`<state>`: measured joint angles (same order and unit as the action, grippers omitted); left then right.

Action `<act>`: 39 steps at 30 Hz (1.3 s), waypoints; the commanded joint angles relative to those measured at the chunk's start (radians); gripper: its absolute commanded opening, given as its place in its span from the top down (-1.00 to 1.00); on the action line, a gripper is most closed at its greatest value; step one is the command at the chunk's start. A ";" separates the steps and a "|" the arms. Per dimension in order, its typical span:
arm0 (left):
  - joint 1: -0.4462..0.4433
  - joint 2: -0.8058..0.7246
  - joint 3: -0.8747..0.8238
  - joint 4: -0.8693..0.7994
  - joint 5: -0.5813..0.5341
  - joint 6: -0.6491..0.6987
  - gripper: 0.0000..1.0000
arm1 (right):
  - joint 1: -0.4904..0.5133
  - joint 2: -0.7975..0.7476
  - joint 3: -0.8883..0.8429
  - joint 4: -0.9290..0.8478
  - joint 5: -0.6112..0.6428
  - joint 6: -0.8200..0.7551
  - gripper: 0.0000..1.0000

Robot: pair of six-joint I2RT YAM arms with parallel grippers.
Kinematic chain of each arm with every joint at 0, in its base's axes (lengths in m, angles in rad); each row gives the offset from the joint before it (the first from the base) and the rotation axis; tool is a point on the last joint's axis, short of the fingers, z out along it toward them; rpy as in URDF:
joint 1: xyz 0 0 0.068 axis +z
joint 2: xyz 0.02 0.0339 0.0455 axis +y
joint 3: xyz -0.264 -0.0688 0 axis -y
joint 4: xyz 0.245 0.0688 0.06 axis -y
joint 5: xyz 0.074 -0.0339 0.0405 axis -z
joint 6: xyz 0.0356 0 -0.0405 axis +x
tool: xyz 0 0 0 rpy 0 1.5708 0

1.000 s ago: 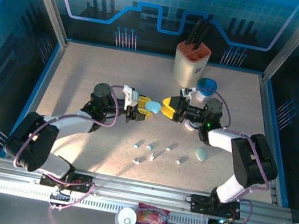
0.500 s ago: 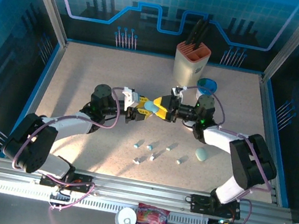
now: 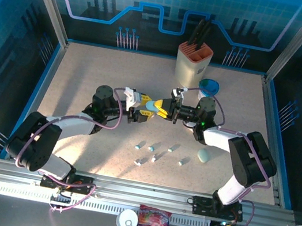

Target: Insert wireless bluetooth earbuds into charging case

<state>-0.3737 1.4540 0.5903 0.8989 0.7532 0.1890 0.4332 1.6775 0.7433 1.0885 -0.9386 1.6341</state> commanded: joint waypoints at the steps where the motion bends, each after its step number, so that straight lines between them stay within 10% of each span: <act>1: 0.022 0.038 -0.045 0.215 0.011 -0.093 -0.20 | -0.013 -0.030 -0.017 0.099 0.010 0.075 0.82; 6: 0.051 0.127 -0.070 0.501 0.059 -0.267 -0.19 | -0.012 -0.010 -0.023 0.233 0.017 0.181 0.82; 39: 0.021 0.184 0.019 0.503 0.147 -0.312 -0.08 | 0.017 0.019 0.033 0.202 0.005 0.162 0.84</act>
<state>-0.3454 1.6245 0.5831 1.3731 0.8799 -0.1257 0.4343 1.6825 0.7429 1.2724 -0.9237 1.8103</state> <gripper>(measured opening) 0.538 0.233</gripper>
